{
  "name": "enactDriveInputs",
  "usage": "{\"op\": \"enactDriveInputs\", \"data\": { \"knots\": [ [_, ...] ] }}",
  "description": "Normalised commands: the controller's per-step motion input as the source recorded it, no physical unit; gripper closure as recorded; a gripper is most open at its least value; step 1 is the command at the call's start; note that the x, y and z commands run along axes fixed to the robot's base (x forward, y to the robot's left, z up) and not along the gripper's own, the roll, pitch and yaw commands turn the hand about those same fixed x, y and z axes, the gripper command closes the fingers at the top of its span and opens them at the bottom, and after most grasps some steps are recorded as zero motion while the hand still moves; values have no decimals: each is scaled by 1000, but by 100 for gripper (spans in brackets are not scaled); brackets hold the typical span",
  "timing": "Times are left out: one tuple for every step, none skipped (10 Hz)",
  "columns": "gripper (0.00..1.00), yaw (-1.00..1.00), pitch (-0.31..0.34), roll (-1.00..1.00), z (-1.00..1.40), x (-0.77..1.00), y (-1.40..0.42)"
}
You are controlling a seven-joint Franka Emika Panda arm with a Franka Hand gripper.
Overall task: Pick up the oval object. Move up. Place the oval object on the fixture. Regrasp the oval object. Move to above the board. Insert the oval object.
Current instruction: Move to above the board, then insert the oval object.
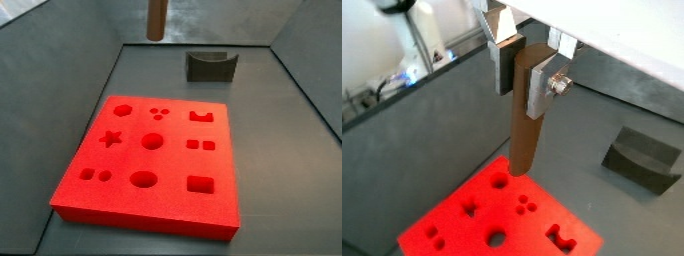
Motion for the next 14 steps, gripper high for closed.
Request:
{"op": "enactDriveInputs", "data": {
  "knots": [
    [100,237,-236,-32,-3,-45,17],
    [100,0,-14,0,0,0,0],
    [100,0,-11,0,0,-6,0],
    [100,0,3,0,0,49,0],
    [100,-683,0,109,-69,203,-171],
    [100,-986,0,50,-123,0,-43],
    [100,-991,0,36,-74,0,-71],
    [100,-997,0,24,-94,0,-77],
    [100,-986,0,0,-183,0,-129],
    [100,-917,0,0,-249,0,-257],
    [100,-854,0,0,-263,0,-340],
    [100,-811,-7,0,-271,0,-394],
    [100,-749,-16,0,-306,0,-486],
    [100,-686,-16,0,-334,0,-569]
  ]
}}
